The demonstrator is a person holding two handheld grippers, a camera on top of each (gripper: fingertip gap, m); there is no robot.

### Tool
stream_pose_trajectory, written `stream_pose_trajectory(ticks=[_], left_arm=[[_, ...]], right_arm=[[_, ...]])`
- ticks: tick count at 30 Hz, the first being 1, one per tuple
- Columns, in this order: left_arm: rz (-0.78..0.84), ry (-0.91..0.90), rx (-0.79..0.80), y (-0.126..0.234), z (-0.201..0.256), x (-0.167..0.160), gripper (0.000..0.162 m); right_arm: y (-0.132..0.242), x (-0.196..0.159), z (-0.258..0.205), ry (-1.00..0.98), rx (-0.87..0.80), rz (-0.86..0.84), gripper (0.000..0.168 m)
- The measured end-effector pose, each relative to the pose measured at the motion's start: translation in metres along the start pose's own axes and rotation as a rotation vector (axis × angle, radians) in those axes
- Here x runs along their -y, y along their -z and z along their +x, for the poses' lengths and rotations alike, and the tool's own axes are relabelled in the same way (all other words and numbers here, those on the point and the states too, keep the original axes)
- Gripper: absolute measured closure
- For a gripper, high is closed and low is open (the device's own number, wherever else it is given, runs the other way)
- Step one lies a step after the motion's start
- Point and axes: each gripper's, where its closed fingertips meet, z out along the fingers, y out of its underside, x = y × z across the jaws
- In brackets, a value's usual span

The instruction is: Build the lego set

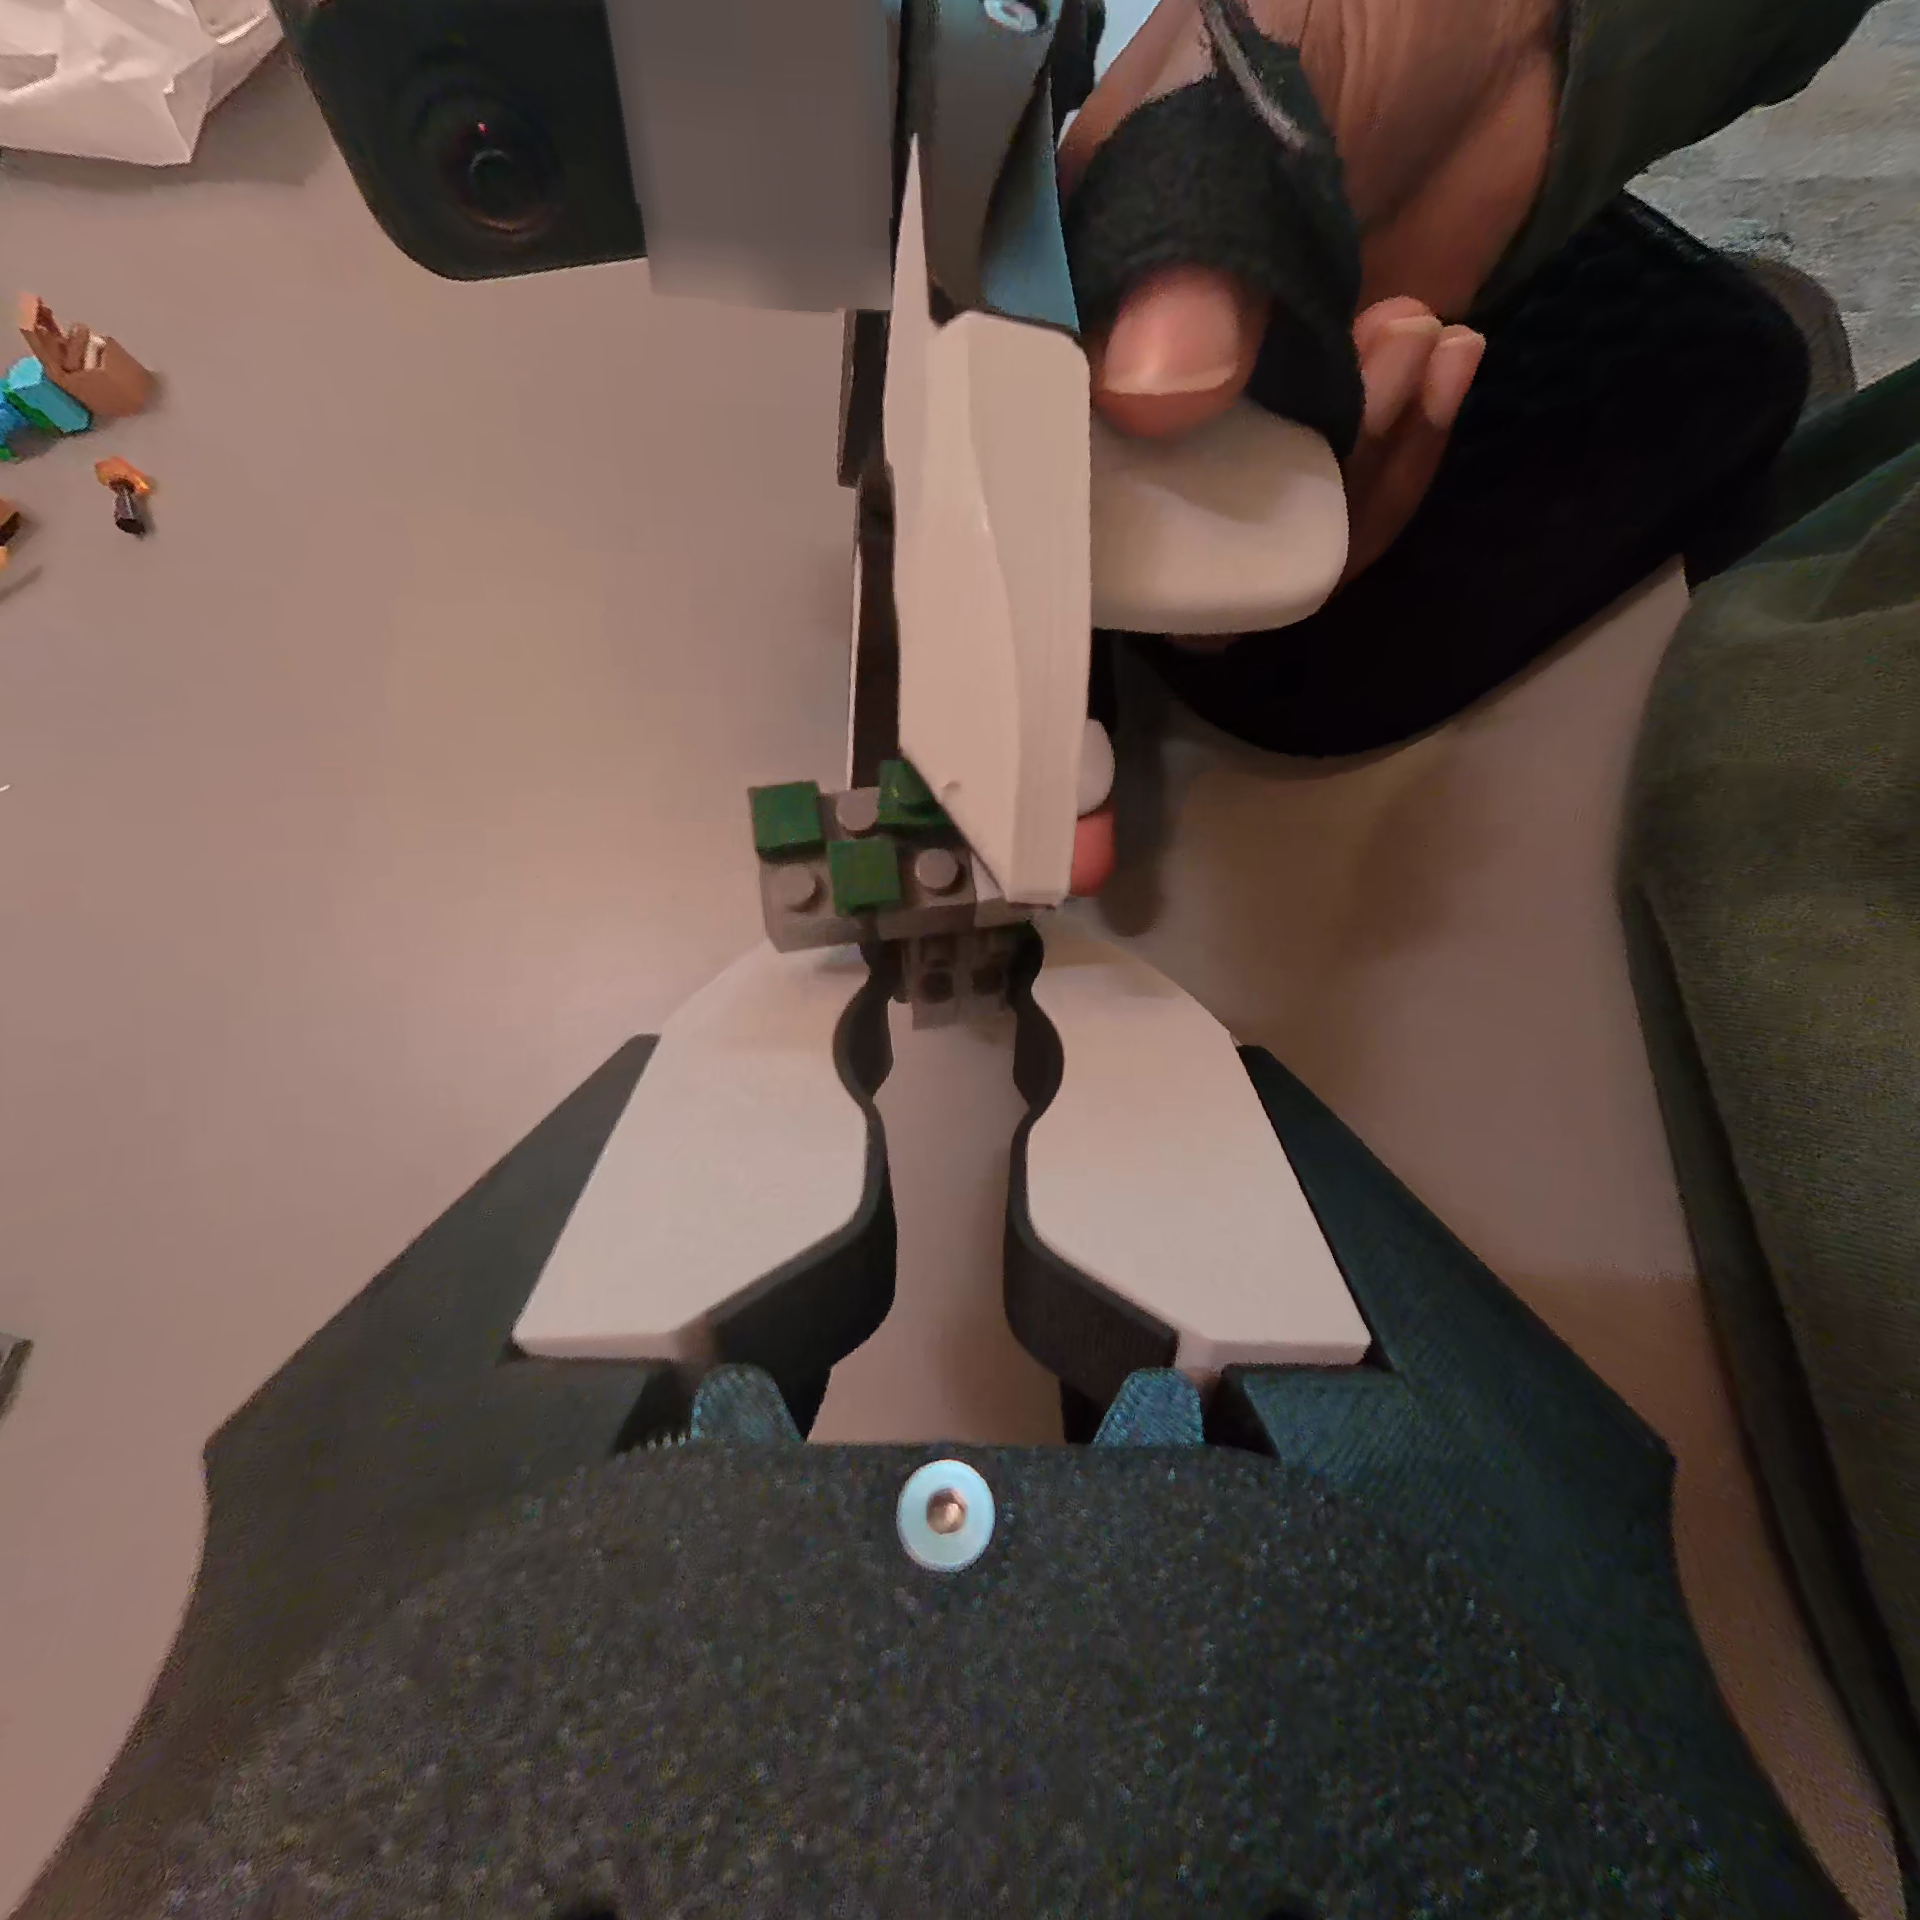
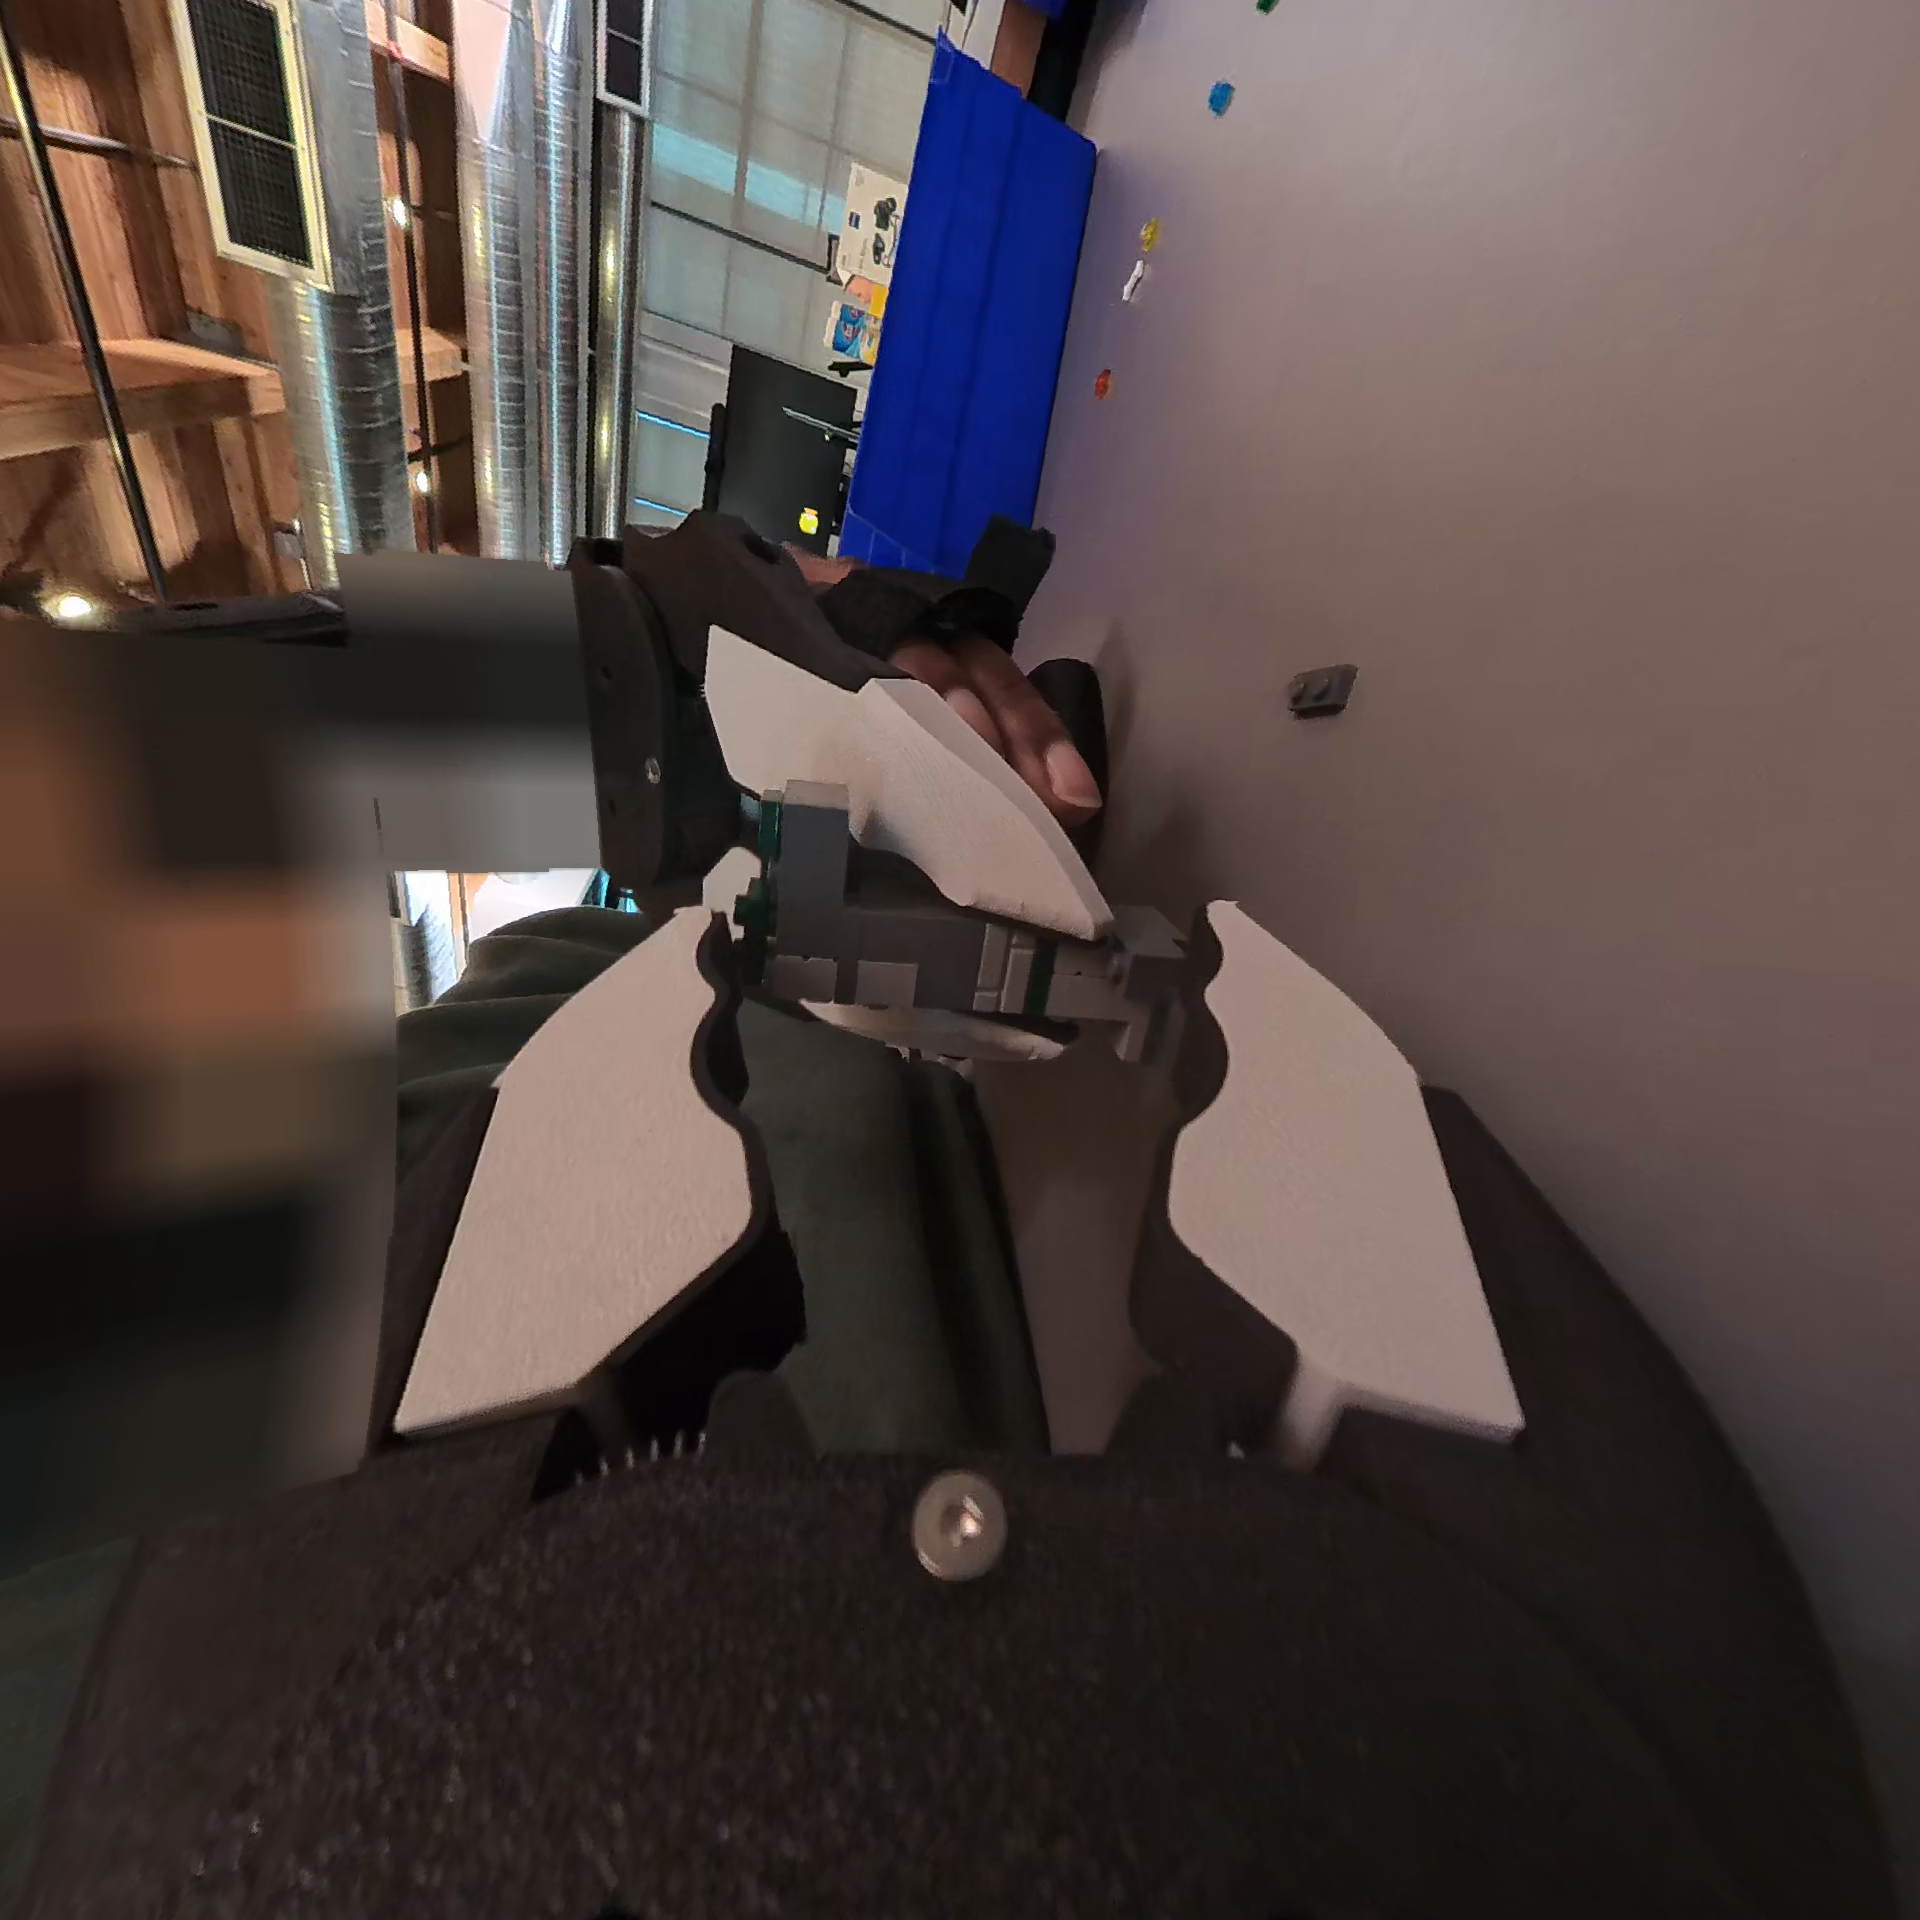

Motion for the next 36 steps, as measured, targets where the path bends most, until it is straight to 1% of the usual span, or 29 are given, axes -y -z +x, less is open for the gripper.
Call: stream_pose_trajectory(ticks=[7, 20, 30, 36], left_arm=[[0.010, -0.001, -0.038, 0.001, 0.004, 0.000, 0.143], [0.041, 0.093, -0.170, 0.004, 0.007, -0.002, 0.144], [0.052, 0.068, -0.192, 0.009, 0.010, -0.001, 0.144], [0.078, 0.017, -0.127, 0.015, 0.008, 0.005, 0.144]], right_arm=[[0.000, -0.004, -0.002, -0.017, 0.026, -0.020, 0.086], [-0.003, -0.004, -0.003, -0.149, 0.095, -0.009, 0.086], [-0.006, -0.007, -0.007, -0.152, 0.128, -0.027, 0.086], [-0.006, -0.005, -0.015, -0.082, 0.137, 0.009, 0.087]])
